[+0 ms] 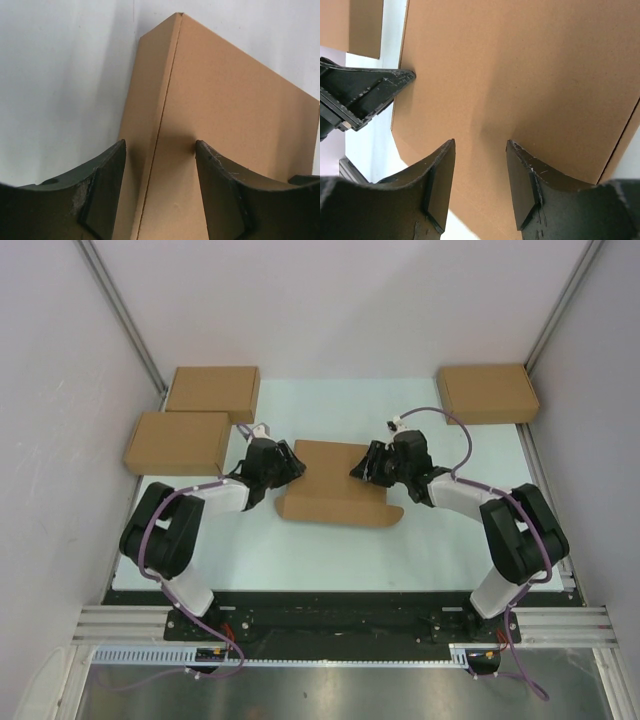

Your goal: Fold the paper box

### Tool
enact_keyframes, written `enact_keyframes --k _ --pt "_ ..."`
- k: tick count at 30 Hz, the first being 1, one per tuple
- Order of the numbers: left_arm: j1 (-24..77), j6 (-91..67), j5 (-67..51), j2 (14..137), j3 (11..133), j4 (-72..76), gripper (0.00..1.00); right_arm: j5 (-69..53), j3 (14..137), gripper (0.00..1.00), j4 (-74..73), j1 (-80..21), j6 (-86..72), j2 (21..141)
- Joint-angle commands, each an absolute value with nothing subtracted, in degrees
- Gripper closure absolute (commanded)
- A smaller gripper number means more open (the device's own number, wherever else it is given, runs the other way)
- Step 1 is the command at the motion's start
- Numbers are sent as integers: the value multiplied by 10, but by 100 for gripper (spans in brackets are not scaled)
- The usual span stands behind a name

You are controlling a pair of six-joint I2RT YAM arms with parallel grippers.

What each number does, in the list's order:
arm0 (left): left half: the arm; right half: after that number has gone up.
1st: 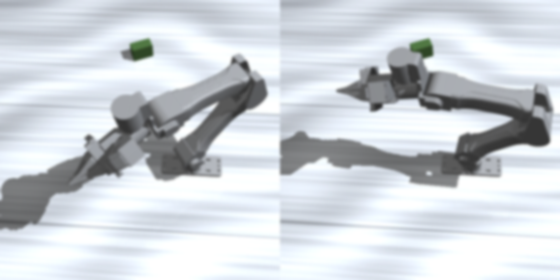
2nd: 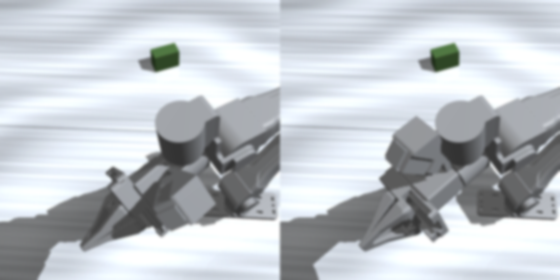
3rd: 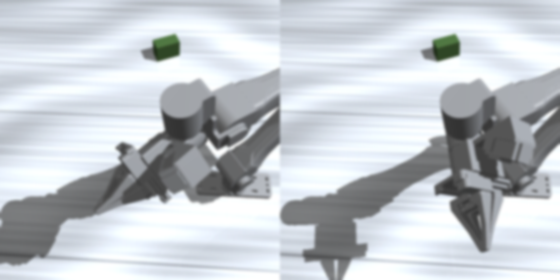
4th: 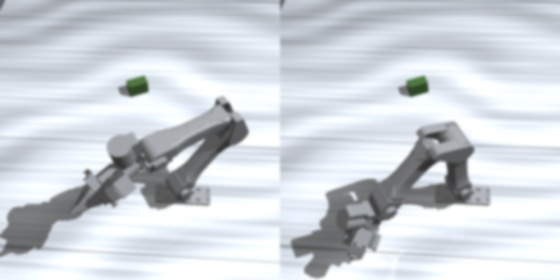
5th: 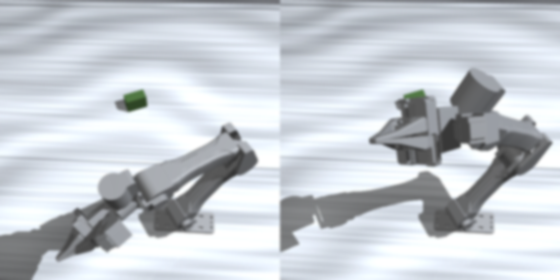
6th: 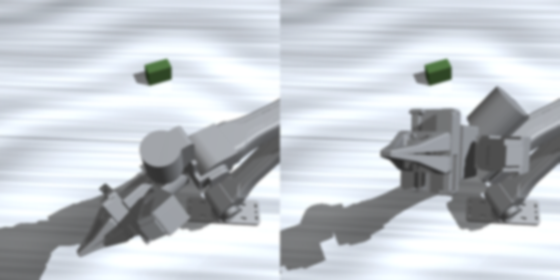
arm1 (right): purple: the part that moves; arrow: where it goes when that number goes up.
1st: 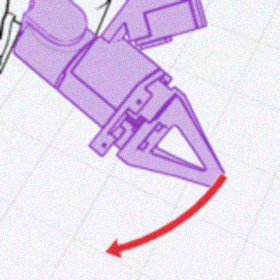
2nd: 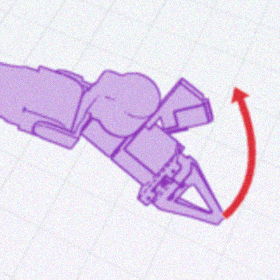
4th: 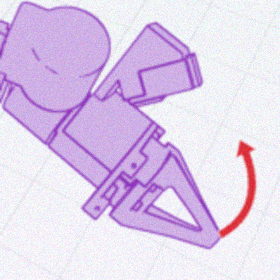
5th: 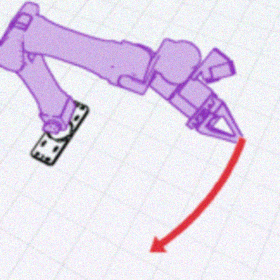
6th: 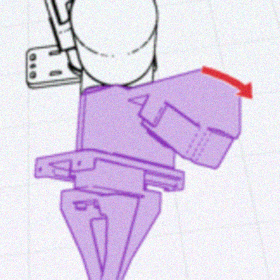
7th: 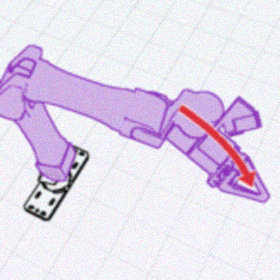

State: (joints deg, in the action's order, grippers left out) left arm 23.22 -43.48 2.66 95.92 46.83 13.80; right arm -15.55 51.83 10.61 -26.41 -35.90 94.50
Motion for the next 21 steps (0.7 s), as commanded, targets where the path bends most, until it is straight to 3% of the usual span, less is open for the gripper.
enact_keyframes --k 1,10,21 --pt "234 -427 13 974 460 153 37 -165 509 49 118 -263 -350 965" --pt "232 -410 51 947 445 146 37 -159 480 50 110 -249 -337 952" --pt "216 -369 98 802 422 146 22 -6 477 35 -33 -248 -269 726"
